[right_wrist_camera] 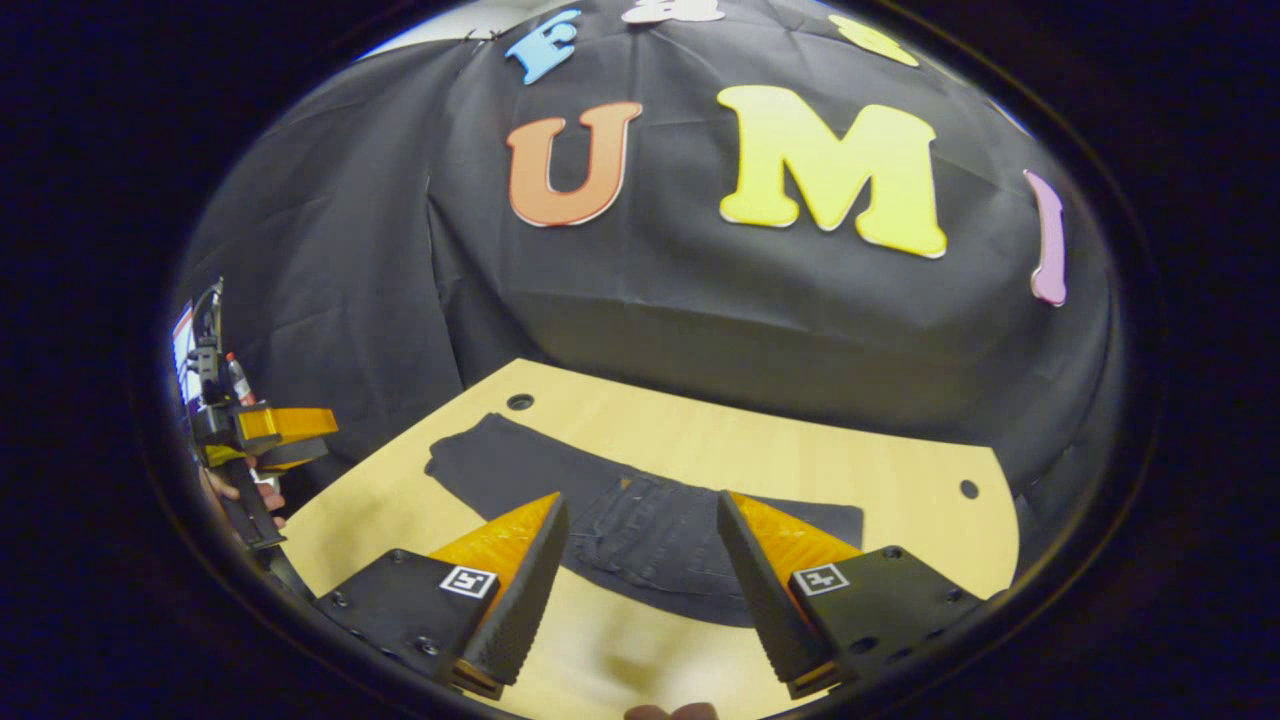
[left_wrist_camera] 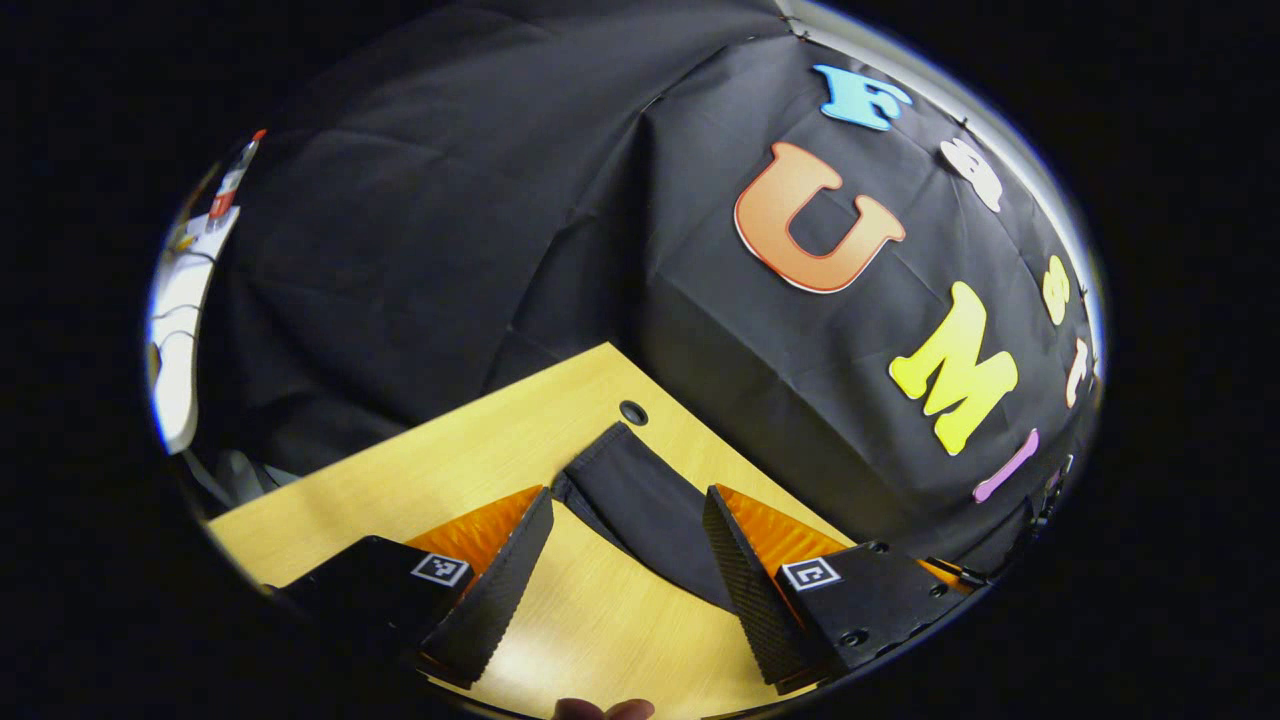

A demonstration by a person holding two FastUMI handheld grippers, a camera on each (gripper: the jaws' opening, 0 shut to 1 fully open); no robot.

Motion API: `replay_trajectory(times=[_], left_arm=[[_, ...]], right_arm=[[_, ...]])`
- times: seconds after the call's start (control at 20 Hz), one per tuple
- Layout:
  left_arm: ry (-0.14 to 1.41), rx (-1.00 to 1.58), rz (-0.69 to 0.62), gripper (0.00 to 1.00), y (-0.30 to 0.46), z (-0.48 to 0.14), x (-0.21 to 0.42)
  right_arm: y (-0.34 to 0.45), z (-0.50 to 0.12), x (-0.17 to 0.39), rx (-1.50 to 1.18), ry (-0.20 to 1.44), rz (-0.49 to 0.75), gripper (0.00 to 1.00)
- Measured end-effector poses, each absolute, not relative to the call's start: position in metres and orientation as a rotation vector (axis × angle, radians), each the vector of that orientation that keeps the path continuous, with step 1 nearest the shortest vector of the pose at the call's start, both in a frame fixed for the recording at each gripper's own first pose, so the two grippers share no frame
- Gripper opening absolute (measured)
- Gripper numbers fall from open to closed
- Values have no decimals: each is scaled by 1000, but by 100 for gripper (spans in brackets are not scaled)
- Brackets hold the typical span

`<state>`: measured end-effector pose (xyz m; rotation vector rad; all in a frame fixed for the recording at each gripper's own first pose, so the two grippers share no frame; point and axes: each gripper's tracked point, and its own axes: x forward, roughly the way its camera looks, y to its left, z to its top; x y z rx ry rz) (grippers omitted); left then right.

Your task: Grasp the waist and the cuffs of the jeans and fold them to make the two legs overlap; first hold the waist and fold one-third of the jeans toward the cuffs, then hold the cuffs and fold the remaining one-third in the same direction to finish folding.

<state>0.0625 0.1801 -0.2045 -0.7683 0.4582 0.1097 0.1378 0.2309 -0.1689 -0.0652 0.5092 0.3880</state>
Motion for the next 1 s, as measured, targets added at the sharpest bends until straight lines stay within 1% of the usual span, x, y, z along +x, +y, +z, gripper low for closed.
replay_trajectory(times=[0.15, 0.3, 0.35, 0.4, 0.45, 0.6, 0.7, 0.75, 0.8, 0.9, 1.0], left_arm=[[501, -899, 94, 98, 170, -229, 78], [558, -973, 124, 97, 174, -266, 100], [574, -994, 133, 98, 177, -275, 106], [585, -1035, 131, 98, 170, -281, 117], [596, -1084, 128, 98, 166, -287, 124], [633, -1210, 168, 97, 161, -310, 137], [633, -1250, 188, 97, 160, -319, 142], [619, -1271, 193, 97, 161, -316, 145], [620, -1310, 204, 96, 160, -316, 150], [585, -1406, 242, 96, 166, -315, 164], [573, -1448, 247, 95, 166, -316, 170]], right_arm=[[189, -151, 134, -47, 521, 332, 92], [156, -135, 135, -34, 518, 282, 92], [146, -129, 134, -42, 512, 266, 89], [138, -127, 133, -48, 512, 255, 95], [131, -127, 131, -53, 518, 248, 89], [115, -125, 125, -53, 524, 239, 89], [106, -125, 123, -37, 528, 217, 89], [102, -128, 121, -24, 539, 206, 92], [99, -130, 120, -12, 549, 195, 89], [92, -132, 121, 4, 558, 177, 89], [86, -131, 122, 11, 559, 162, 89]])
